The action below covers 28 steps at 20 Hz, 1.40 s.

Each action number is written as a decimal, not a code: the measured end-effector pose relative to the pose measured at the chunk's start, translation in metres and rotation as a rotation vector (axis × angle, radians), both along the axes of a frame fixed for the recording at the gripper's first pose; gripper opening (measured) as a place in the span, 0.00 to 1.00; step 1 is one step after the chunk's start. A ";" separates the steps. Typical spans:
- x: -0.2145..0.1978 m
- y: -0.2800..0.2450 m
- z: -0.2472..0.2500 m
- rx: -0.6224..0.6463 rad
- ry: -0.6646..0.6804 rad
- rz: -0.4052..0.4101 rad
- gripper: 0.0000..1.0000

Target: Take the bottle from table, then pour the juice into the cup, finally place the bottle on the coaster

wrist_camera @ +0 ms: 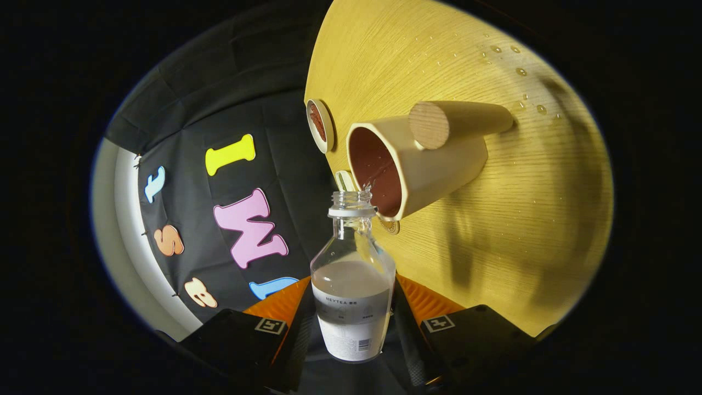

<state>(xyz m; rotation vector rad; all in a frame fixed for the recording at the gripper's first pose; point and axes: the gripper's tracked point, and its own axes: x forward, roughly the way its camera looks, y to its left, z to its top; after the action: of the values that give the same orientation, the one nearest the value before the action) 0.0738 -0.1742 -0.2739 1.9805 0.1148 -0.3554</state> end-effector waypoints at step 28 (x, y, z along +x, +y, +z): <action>0.005 -0.007 0.021 0.249 -0.061 -0.096 0.75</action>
<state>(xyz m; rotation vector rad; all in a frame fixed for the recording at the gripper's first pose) 0.0788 -0.1810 -0.2529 2.2464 0.0258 -0.3560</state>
